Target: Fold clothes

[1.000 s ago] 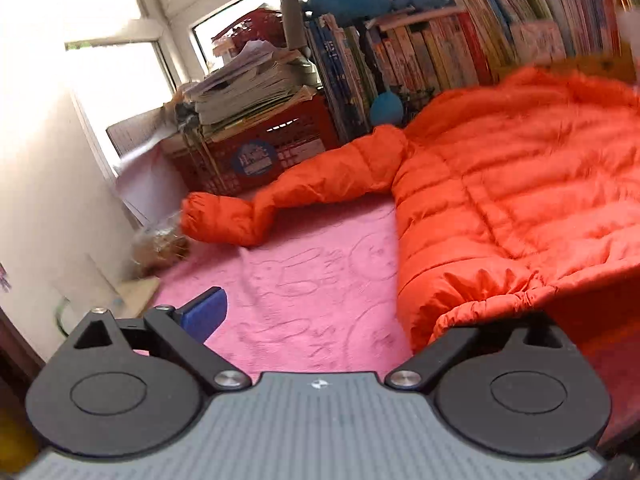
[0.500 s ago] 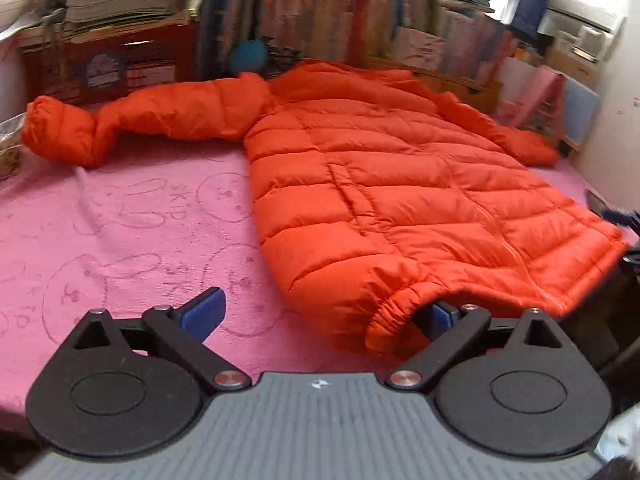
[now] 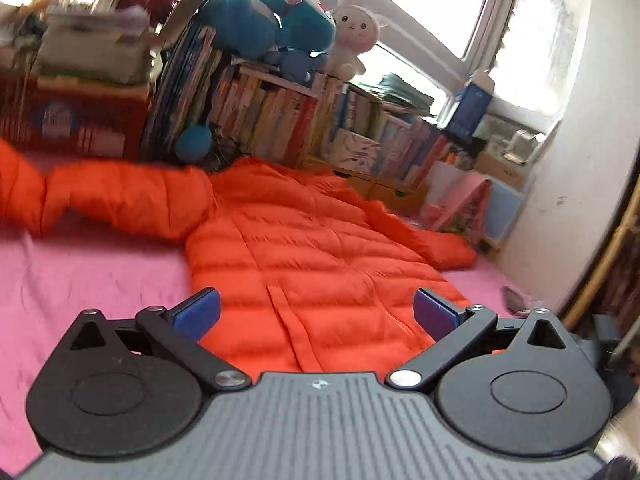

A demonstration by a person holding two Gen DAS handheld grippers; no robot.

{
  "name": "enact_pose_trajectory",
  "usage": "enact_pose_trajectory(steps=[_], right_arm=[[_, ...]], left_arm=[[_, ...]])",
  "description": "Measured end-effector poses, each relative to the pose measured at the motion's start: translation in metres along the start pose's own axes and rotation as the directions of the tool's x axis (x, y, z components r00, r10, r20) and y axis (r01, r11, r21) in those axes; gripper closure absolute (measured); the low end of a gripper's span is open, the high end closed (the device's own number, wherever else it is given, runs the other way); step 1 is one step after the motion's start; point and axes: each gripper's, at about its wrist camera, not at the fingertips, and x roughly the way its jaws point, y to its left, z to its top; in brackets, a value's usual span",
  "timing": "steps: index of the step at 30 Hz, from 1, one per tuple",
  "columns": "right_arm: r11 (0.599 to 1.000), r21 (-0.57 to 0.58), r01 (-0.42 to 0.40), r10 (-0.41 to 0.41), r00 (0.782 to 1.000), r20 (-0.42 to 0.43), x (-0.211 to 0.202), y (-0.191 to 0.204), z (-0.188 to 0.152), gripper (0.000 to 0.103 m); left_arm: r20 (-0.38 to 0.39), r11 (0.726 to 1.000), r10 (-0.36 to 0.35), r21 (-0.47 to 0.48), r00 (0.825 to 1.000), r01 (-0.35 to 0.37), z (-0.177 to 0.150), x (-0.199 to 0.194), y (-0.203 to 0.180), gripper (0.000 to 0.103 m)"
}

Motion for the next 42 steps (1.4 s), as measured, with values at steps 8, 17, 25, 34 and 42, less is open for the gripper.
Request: enact_pose_trajectory(steps=[8,17,25,34,42], right_arm=[[0.994,-0.099,-0.034,0.046,0.992,0.118,-0.022,0.005,0.042,0.000],[0.977,-0.174,-0.122,0.171,0.937,0.306,0.006,0.007,0.101,0.000],[0.988,0.052,-0.147,0.133,0.967,0.216,0.153,-0.037,0.166,0.010],[0.794,0.590,0.147,-0.220,0.974,0.053,0.194,-0.208,0.147,0.029],[0.520,0.698,0.492,-0.530,0.827,-0.188,0.146,-0.327,0.088,0.021]], left_arm=[[-0.034,0.926,0.326,0.214,0.945,-0.311,-0.002,0.098,-0.056,0.000],[-0.142,0.868,0.438,0.325,0.888,-0.376,-0.047,0.136,-0.045,0.000],[-0.124,0.858,0.412,0.385,0.903,-0.339,0.028,0.181,-0.069,0.000],[-0.024,0.819,0.284,0.527,0.959,-0.229,0.062,0.343,-0.166,0.000],[-0.074,0.817,0.287,0.540,0.955,-0.203,0.020,0.433,-0.203,0.000]])
